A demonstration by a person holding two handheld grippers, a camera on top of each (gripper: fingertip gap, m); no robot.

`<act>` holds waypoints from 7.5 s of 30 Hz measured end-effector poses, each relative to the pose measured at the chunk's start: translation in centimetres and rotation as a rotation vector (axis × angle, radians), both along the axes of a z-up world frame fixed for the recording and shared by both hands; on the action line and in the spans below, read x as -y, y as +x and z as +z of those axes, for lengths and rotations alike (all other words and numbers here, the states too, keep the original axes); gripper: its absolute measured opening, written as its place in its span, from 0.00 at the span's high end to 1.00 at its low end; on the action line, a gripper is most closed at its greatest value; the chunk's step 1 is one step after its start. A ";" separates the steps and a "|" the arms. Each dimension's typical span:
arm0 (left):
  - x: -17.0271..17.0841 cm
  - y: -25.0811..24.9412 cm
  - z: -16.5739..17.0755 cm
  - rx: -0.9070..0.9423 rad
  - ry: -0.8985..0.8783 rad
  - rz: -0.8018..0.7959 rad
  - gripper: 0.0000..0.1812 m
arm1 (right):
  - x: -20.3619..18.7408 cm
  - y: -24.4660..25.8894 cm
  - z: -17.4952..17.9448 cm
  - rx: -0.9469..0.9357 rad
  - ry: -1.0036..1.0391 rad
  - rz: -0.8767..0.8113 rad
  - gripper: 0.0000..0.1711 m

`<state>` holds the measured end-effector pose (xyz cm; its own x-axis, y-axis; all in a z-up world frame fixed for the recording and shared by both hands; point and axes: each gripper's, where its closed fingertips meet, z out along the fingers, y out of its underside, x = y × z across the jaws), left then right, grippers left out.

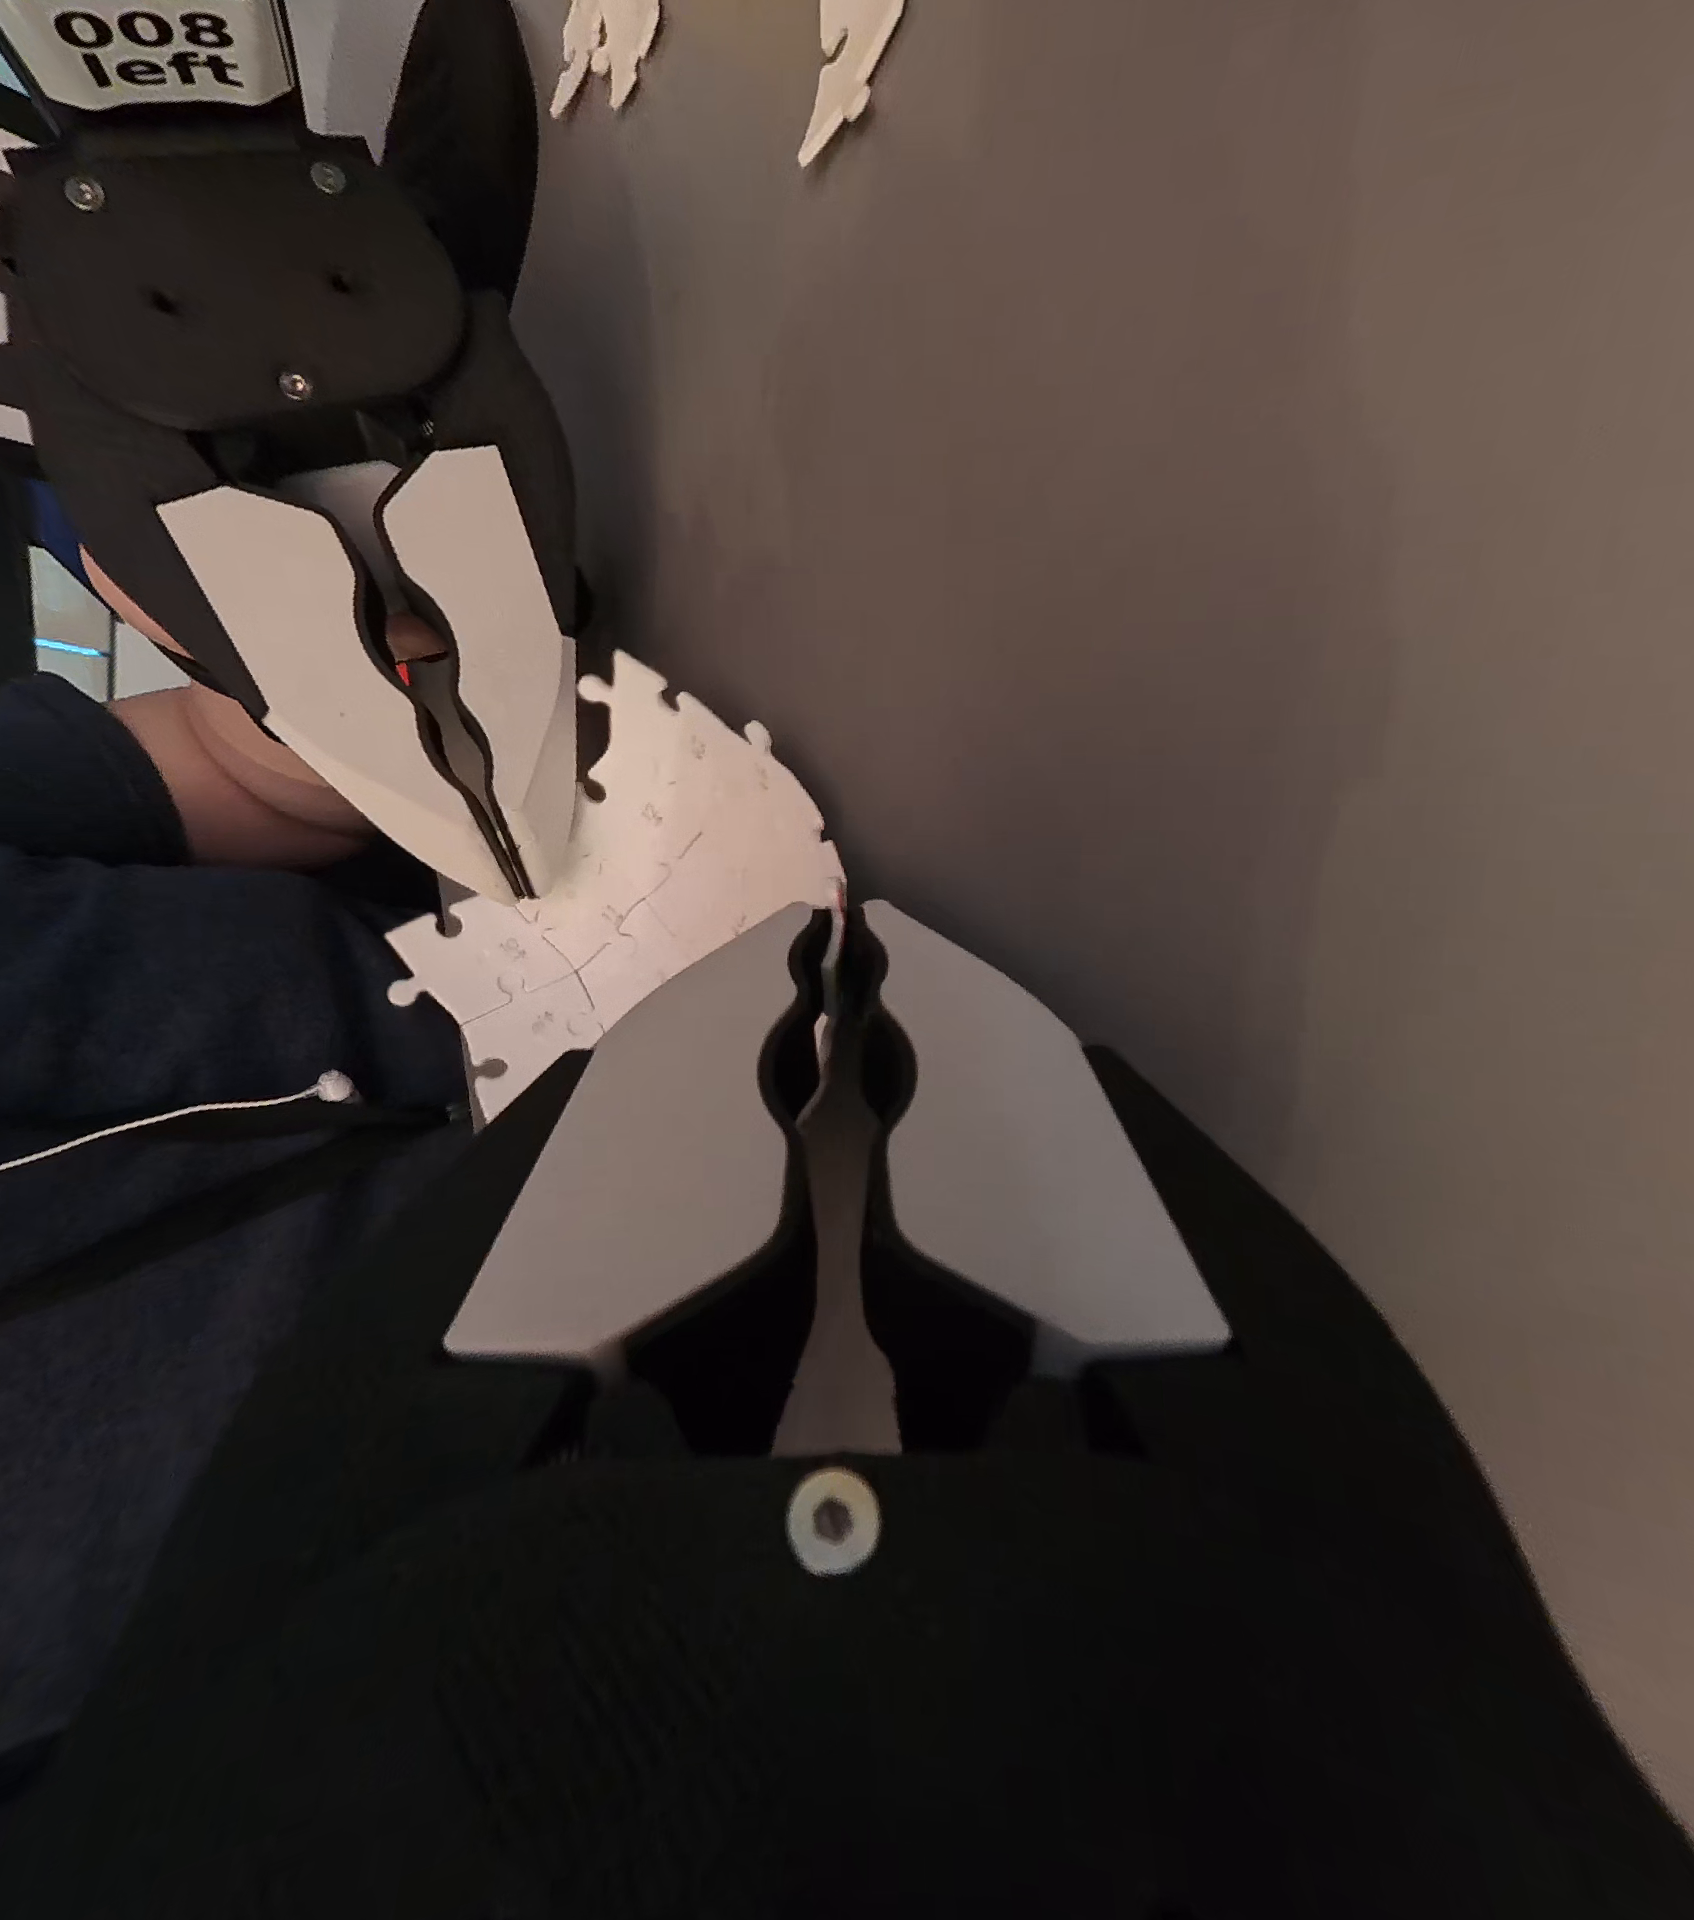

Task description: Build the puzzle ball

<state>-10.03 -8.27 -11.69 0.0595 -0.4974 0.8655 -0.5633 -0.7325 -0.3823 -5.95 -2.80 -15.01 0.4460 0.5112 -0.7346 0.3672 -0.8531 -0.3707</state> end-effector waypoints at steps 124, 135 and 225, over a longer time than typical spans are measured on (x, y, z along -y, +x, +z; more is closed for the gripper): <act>-0.6 -1.0 6.9 0.156 0.033 0.064 0.98 | 3.0 4.9 -0.5 0.509 0.429 0.444 0.99; 0.2 -0.3 4.3 0.111 -0.023 0.042 0.98 | 1.6 7.2 5.4 0.171 0.471 0.148 0.99; -3.7 -20.7 6.9 0.166 0.610 0.453 0.90 | 1.7 0.8 2.1 0.078 0.315 -0.160 0.95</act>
<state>-30.69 -4.53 -4.82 0.2647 -0.8467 0.4615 -0.1593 -0.5104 -0.8450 -5.10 -4.46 -12.92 0.5874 0.6265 -0.5124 0.2759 -0.7502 -0.6010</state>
